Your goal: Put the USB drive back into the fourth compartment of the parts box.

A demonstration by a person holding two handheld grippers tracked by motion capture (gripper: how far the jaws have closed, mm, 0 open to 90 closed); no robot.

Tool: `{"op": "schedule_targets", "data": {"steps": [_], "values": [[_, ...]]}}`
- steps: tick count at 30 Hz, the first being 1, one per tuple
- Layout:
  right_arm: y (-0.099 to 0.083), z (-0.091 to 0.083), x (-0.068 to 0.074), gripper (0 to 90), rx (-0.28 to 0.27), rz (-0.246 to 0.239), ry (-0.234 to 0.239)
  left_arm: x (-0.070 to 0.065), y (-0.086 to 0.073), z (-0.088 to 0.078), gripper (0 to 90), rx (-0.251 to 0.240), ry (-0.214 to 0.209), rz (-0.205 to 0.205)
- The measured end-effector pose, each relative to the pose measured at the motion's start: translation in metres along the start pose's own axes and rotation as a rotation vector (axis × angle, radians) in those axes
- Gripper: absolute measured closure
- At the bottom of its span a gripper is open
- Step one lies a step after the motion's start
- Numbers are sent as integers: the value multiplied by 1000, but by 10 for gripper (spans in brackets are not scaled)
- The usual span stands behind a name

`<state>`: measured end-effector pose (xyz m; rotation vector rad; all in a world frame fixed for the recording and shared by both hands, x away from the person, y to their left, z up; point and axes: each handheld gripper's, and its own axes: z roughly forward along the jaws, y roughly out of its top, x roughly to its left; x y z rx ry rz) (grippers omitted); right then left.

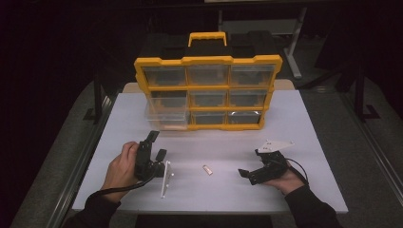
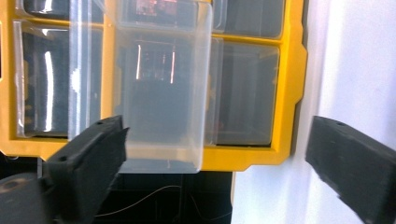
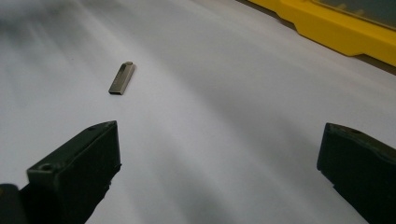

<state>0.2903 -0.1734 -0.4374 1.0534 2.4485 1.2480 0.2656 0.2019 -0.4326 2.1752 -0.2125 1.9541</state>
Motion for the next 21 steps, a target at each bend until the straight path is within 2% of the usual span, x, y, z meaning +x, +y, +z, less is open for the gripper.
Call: {"op": "schedule_targets", "data": {"steps": [7, 14, 21], "values": [[0, 0, 0, 0, 4, -2, -1, -6, 1, 3, 0, 5, -19, -29], [-1, -1, 1, 0, 3, -7, 0, -11, 2, 6, 0, 16, -56, -35], [-1, -1, 1, 0, 4, -9, 1, -11, 3, 7, 0, 11, -67, -41]]}}
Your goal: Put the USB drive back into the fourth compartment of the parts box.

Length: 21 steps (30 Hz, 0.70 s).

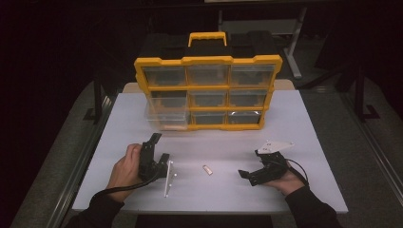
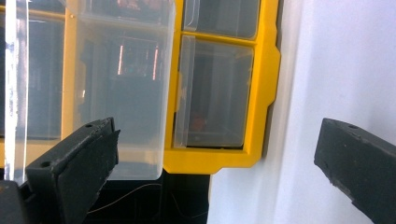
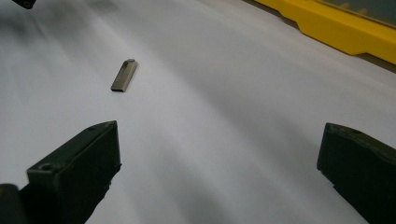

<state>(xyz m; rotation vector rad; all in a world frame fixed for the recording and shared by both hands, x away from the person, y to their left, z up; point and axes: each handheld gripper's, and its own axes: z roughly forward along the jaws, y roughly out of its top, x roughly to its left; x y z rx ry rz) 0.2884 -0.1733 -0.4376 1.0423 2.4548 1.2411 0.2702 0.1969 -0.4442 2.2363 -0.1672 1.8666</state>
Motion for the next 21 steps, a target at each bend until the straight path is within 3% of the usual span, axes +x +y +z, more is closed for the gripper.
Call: {"op": "schedule_targets", "data": {"steps": [12, 15, 21], "values": [[0, 0, 0, 0, 4, 2, 0, 2, -2, 2, 0, -1, -26, -53], [0, 0, 0, 0, 4, 4, 0, 1, -2, 3, 0, -16, -33, -92], [0, 0, 0, 0, 1, 2, 0, 3, -3, 3, 0, -15, -46, -123]]}}
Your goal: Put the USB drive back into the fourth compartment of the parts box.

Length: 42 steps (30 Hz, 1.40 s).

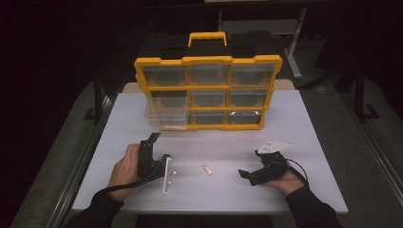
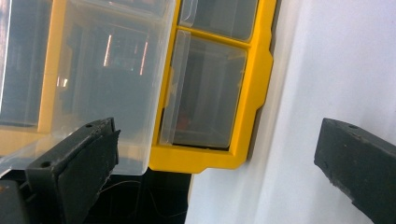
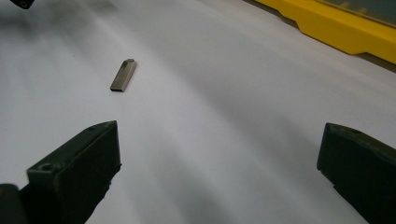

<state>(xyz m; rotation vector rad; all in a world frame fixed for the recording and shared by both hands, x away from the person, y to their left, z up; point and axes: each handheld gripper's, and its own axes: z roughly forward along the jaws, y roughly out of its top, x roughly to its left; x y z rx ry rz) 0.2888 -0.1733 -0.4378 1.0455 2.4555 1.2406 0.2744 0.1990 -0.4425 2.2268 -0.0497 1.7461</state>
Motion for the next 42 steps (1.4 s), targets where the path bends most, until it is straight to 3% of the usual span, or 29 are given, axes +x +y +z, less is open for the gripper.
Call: {"op": "schedule_targets", "data": {"steps": [11, 42], "values": [[0, 0, 0, 0, -2, 2, 0, 3, -2, 1, 0, 0, -31, -67], [0, 0, 0, 0, -1, 5, -1, 12, -11, 4, 0, -7, -150, -307]]}}
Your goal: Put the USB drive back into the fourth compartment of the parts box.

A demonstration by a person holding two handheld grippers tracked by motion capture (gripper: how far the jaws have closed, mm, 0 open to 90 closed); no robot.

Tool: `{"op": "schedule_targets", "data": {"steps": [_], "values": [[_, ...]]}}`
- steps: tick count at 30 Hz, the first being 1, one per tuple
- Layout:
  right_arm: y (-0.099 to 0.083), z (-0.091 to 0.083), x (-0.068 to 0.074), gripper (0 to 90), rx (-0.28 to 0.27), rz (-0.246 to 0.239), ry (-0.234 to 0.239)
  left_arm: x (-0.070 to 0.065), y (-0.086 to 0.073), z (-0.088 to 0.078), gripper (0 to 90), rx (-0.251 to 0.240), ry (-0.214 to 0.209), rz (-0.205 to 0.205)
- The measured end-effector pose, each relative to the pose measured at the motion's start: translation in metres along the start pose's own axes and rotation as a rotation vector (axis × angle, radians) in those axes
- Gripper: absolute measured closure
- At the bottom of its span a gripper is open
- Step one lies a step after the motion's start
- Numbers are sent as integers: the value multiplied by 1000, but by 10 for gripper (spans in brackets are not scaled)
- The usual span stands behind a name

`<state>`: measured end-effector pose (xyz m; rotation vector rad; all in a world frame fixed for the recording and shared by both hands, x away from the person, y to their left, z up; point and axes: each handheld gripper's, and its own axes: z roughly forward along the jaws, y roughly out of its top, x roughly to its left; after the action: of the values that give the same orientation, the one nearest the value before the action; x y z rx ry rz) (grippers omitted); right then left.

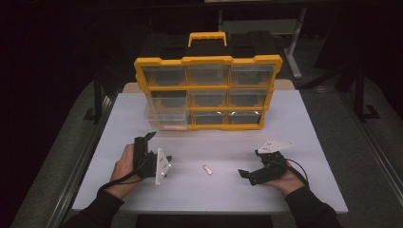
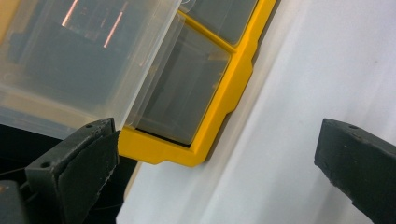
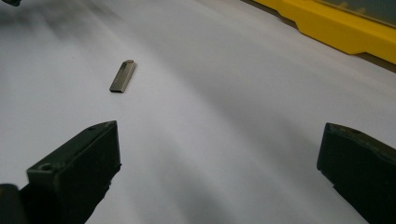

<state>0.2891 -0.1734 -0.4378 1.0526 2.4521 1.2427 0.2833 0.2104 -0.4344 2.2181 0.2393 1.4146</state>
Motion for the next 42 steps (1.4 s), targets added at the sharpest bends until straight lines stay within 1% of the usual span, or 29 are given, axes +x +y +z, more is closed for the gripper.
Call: {"op": "schedule_targets", "data": {"steps": [2, 3, 7, 10, 16, 26, 42], "values": [[0, 0, 0, 0, 0, 1, 0, 1, 0, 0, 0, 3, -11, -12], [0, 0, 0, 0, 0, 1, 0, 1, -1, 0, 0, 2, -15, -26], [0, 0, 0, 0, -1, 0, -1, 3, -1, 1, 0, 2, -26, -47], [0, 0, 0, 0, -2, 1, -1, 5, -2, 1, 0, 2, -48, -93], [0, 0, 0, 0, -1, 0, 0, 7, -4, 1, 0, 7, -64, -126], [0, 0, 0, 0, -2, -1, 0, 12, -6, 2, 0, 6, -100, -199], [0, 0, 0, 0, 1, 1, 0, 20, -11, 4, 0, 1, -168, -346]]}}
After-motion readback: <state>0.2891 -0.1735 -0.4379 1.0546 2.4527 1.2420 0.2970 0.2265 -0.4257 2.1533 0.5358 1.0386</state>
